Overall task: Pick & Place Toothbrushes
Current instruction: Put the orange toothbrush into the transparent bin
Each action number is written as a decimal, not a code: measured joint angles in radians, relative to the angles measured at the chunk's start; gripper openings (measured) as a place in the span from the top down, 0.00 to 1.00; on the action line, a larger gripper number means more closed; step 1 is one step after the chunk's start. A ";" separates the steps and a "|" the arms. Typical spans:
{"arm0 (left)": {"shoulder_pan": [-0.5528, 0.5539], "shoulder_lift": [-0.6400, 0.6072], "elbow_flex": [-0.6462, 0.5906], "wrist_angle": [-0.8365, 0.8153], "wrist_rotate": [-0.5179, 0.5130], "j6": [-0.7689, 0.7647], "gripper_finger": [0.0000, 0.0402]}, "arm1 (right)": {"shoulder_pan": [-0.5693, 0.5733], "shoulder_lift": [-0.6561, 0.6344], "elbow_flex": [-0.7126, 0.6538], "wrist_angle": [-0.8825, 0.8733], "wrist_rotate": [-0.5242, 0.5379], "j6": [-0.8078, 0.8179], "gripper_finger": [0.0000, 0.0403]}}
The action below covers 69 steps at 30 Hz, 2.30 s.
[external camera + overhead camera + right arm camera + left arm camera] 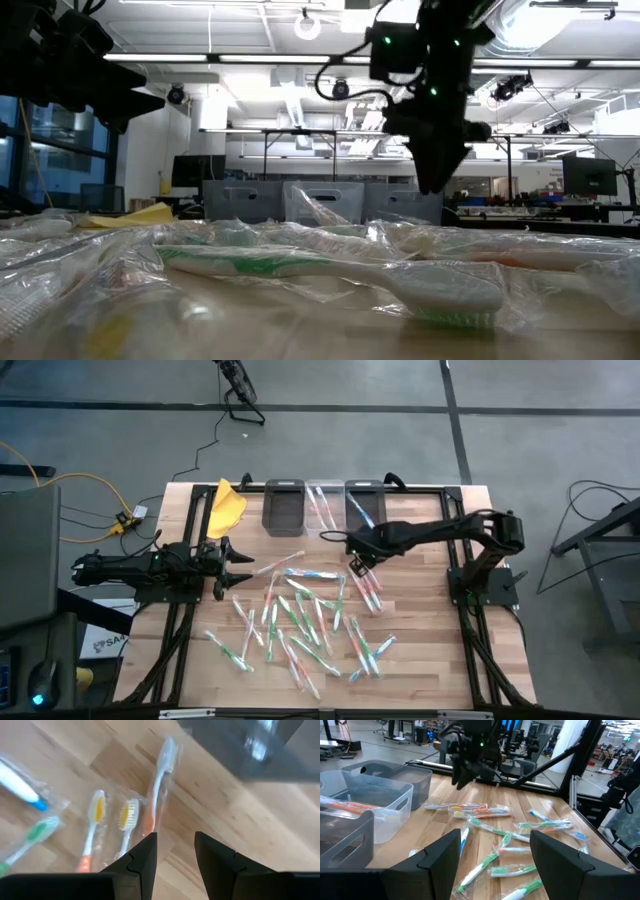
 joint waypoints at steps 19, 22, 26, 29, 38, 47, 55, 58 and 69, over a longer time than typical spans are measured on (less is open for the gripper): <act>0.000 0.000 0.000 -0.006 0.002 -0.003 0.42 | 0.005 0.002 -0.149 0.243 -0.082 0.024 0.69; 0.000 0.000 0.000 -0.007 0.002 -0.003 0.42 | 0.005 0.002 -0.148 0.251 -0.083 0.022 0.69; 0.000 0.000 0.000 -0.007 0.002 -0.003 0.42 | 0.005 0.007 -0.148 0.257 -0.081 0.023 0.69; 0.000 0.000 0.000 -0.007 0.002 -0.003 0.42 | 0.005 0.008 -0.153 0.262 -0.080 0.035 0.69; 0.000 0.000 0.000 -0.008 0.002 -0.003 0.42 | 0.005 0.008 -0.226 0.348 -0.079 0.062 0.69; 0.000 0.000 0.000 -0.008 0.002 -0.003 0.42 | 0.005 0.008 -0.237 0.365 -0.080 0.044 0.82; 0.000 0.000 0.000 -0.008 0.002 -0.003 0.42 | 0.005 0.008 -0.237 0.378 -0.053 0.034 0.97; 0.000 0.000 0.000 -0.008 0.002 -0.003 0.42 | 0.014 0.008 -0.222 0.380 -0.060 0.025 0.98; 0.000 0.000 0.000 -0.008 0.001 -0.004 0.42 | 0.088 -0.046 -0.076 0.317 -0.057 -0.027 0.99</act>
